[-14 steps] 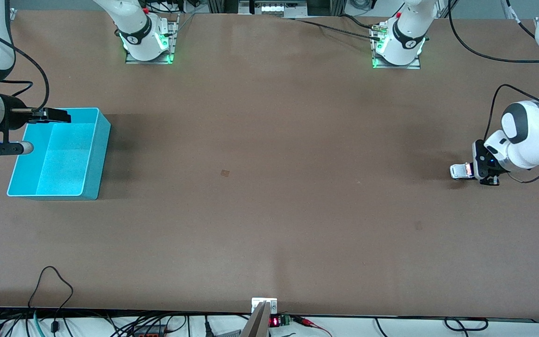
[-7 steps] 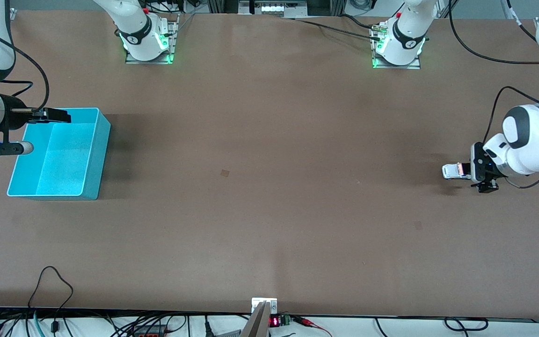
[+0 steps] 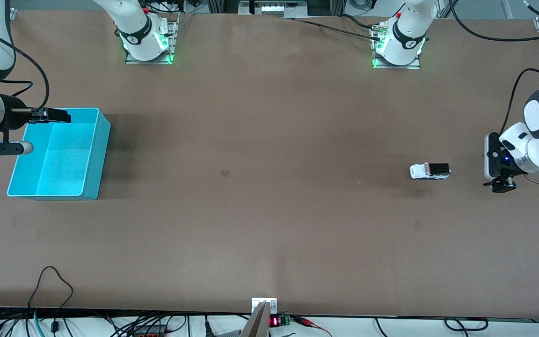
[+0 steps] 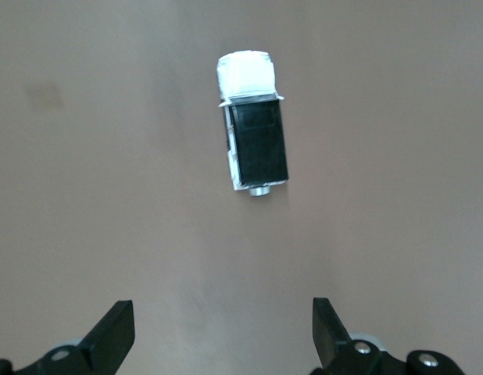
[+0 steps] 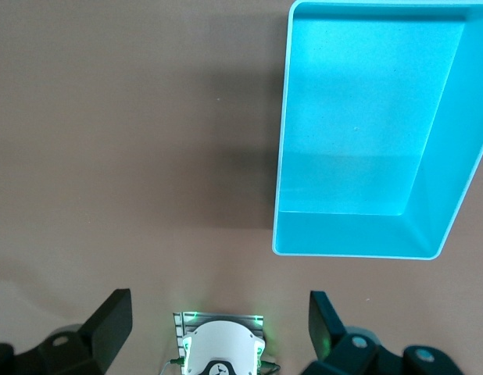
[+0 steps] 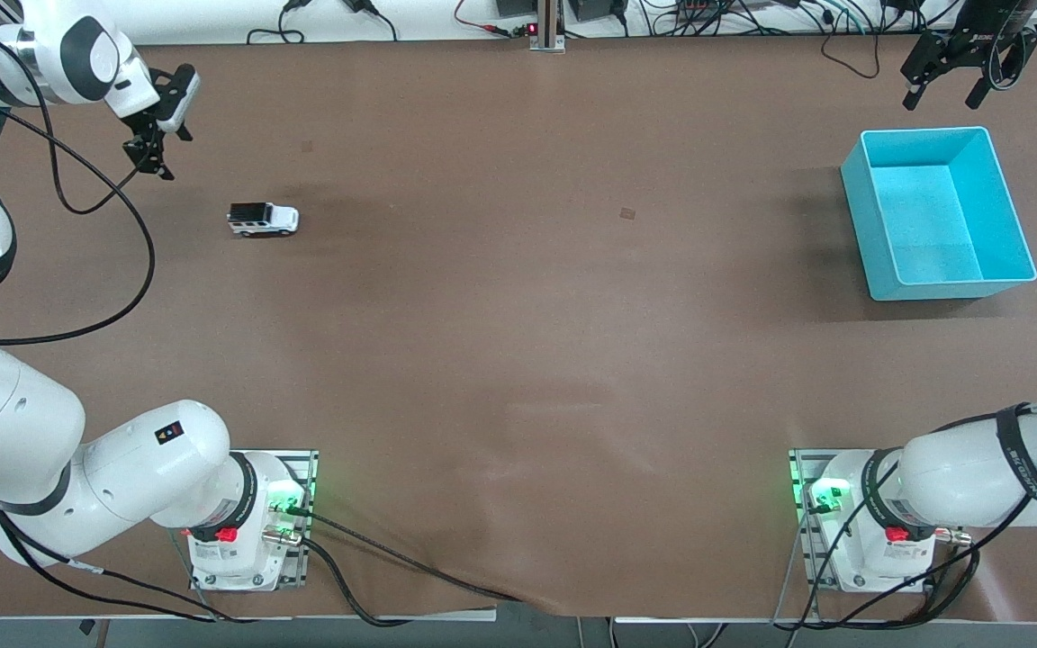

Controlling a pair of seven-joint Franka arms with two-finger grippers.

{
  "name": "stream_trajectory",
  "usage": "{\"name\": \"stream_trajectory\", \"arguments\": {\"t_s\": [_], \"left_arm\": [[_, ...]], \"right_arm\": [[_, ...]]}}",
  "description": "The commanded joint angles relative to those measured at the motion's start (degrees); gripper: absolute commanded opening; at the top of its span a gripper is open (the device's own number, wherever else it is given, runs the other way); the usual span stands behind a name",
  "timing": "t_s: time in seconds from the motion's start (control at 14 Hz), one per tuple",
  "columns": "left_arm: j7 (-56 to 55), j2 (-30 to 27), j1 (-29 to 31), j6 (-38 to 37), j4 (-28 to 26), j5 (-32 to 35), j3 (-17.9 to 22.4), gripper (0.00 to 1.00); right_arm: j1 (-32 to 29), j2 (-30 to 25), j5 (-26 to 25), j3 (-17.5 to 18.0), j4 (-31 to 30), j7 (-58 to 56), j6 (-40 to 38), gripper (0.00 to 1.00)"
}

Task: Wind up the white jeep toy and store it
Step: 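Retract the left gripper while the jeep rolls toward the bin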

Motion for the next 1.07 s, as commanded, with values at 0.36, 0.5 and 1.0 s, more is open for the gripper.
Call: {"name": "stream_trajectory", "arguments": {"t_s": [0.36, 0.5, 1.0], "left_arm": [[-18.4, -0.7, -10.4, -0.9, 1.1, -5.8, -0.1, 1.00], [-28.7, -1.7, -12.4, -1.0, 1.1, -5.8, -0.1, 1.00], [-53.2, -3.2, -17.4, -1.1, 5.1, -5.6, 0.3, 1.00]], "right_arm": [[-0.3, -0.4, 0.6, 0.1, 0.1, 0.2, -0.9, 1.00], [-0.3, -0.4, 0.6, 0.1, 0.2, 0.3, -0.9, 1.00], [-0.3, -0.4, 0.5, 0.1, 0.1, 0.2, -0.9, 1.00]]}}
